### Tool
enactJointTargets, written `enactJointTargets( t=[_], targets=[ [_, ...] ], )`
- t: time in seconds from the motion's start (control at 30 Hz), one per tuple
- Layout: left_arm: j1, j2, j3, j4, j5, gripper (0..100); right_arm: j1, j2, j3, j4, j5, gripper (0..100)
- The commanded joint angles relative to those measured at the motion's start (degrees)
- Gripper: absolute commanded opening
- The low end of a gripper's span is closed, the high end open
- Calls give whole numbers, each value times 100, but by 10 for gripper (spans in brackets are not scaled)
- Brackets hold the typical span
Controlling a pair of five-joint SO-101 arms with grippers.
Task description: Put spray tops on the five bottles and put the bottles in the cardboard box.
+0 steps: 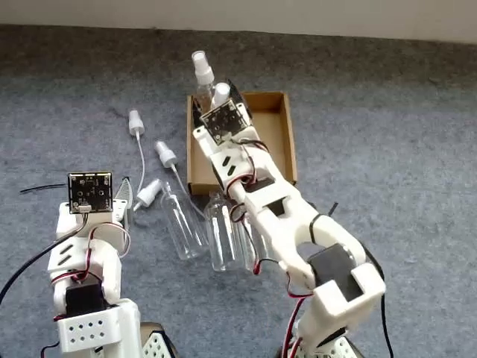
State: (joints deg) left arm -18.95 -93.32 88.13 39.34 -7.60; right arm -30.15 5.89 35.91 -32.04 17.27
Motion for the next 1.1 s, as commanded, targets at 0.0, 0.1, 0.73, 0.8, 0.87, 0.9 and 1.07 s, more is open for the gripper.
enactJointTargets(
  t=[0.0, 0.1, 0.73, 0.8, 0.87, 0.9, 1.07],
  targets=[
    [-31, -66, -31, -132, 18, 210, -57, -778, -470, 505, 44, 217],
    [-31, -66, -31, -132, 18, 210, -31, -1191, -752, 1200, 44, 217],
    [-31, -57, -22, -132, 18, 210, -347, -4690, -1622, 7741, 44, 217],
    [-31, -57, -22, -132, 18, 210, -435, -5059, -1297, 8066, 44, 217],
    [-31, -57, -22, -123, 18, 210, -532, -5464, -927, 8277, 44, 217],
    [-31, -57, -22, -123, 18, 210, -558, -5675, -708, 8356, 44, 217],
    [-31, -57, -22, -123, 18, 210, -620, -6738, 611, 8418, 44, 217]
  ],
)
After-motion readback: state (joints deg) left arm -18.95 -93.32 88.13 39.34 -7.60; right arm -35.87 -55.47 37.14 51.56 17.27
